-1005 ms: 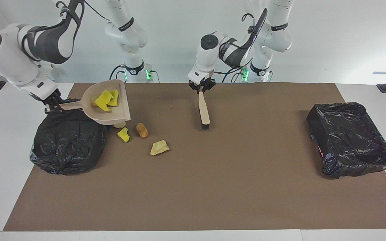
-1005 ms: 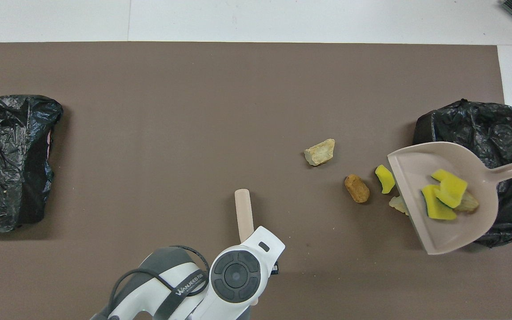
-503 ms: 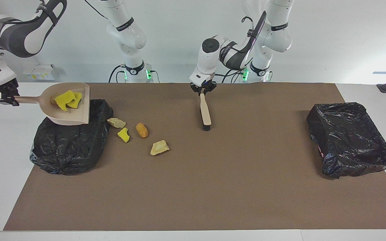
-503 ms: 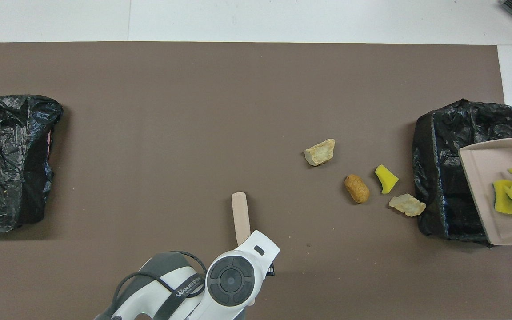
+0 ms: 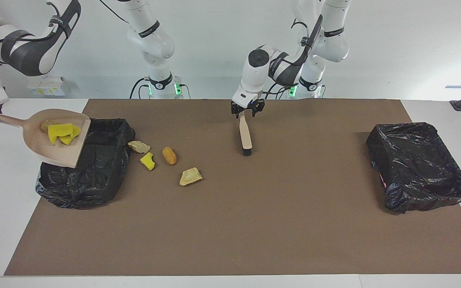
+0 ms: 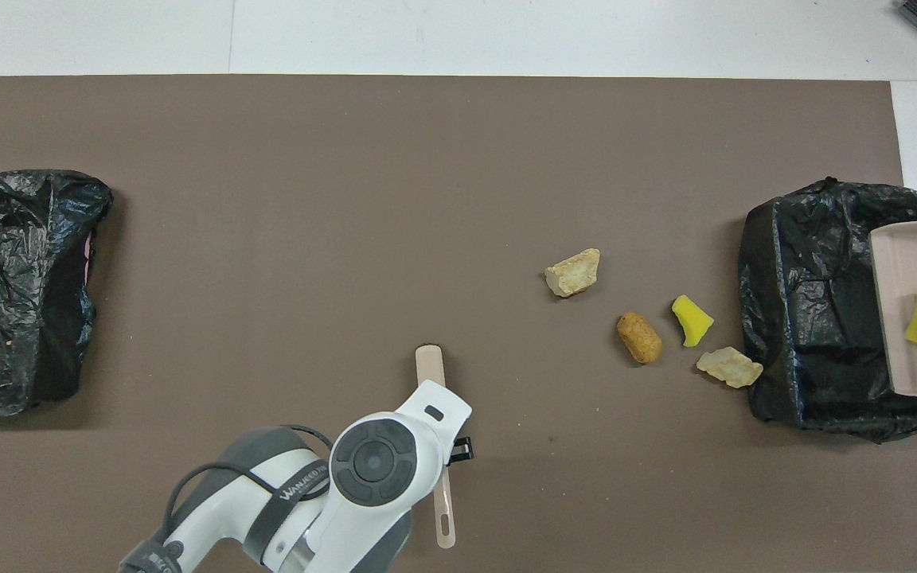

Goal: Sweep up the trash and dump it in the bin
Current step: 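Tilt the dustpan over the bin with the right gripper to dump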

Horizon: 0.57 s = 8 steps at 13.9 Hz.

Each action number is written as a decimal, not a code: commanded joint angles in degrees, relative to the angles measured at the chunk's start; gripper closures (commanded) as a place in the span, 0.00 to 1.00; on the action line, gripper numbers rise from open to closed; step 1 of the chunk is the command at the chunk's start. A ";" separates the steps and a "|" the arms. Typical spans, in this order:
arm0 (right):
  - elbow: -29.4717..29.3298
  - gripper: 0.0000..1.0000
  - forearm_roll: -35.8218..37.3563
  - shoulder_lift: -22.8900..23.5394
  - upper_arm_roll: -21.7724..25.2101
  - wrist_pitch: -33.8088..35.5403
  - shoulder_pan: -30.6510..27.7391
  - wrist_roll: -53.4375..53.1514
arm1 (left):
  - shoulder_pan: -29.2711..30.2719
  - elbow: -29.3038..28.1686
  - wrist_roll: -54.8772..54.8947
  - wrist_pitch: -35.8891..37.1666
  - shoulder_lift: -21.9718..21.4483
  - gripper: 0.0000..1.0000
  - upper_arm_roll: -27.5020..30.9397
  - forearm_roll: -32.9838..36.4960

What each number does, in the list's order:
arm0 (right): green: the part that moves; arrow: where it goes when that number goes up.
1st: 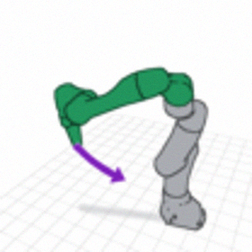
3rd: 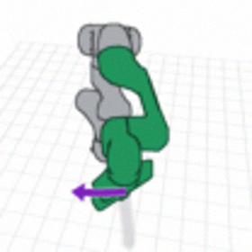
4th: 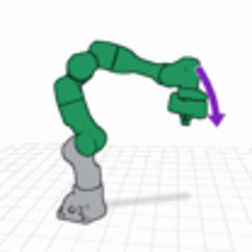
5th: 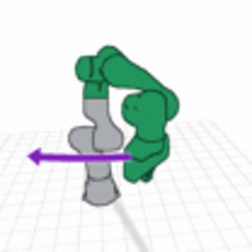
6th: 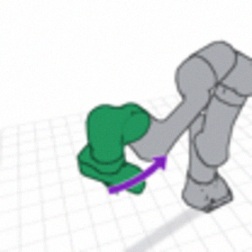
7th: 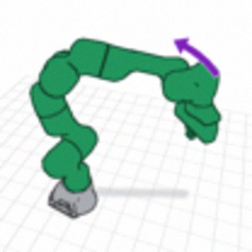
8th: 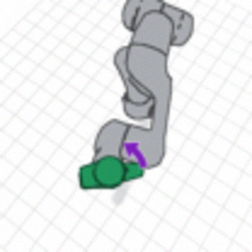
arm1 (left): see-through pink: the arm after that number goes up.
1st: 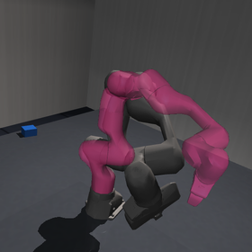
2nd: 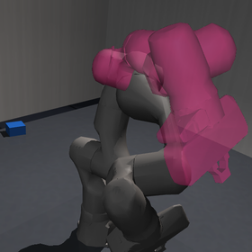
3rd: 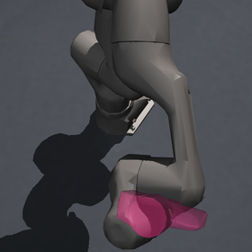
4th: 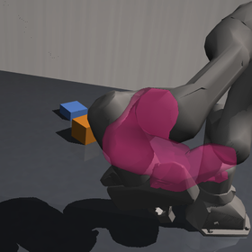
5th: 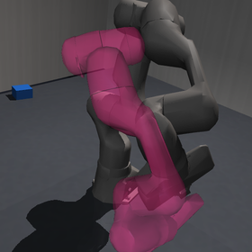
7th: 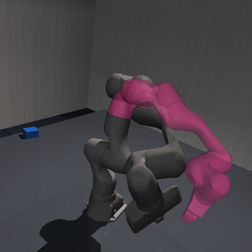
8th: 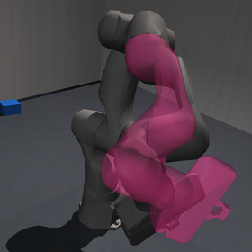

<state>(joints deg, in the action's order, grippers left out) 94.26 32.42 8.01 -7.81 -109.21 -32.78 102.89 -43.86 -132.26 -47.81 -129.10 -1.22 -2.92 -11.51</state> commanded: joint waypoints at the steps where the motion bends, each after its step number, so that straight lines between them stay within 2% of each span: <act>1: 3.55 1.00 7.80 -2.02 -0.19 -0.30 2.89 -9.86 | 6.31 2.96 0.52 2.80 -0.62 0.00 -0.15 0.17; 4: 8.12 1.00 14.94 -4.66 -0.19 0.58 6.58 -17.19 | 13.35 4.72 3.15 6.66 -2.11 0.00 -0.15 2.01; 8: 7.61 1.00 18.38 -4.93 -0.19 2.07 8.00 -16.77 | 22.92 4.99 15.34 12.36 -4.66 0.00 -0.15 2.55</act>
<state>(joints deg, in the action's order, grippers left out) 100.60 48.64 4.82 -7.92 -107.52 -24.72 86.35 -25.33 -127.08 -37.79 -120.36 -3.62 -2.43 -9.71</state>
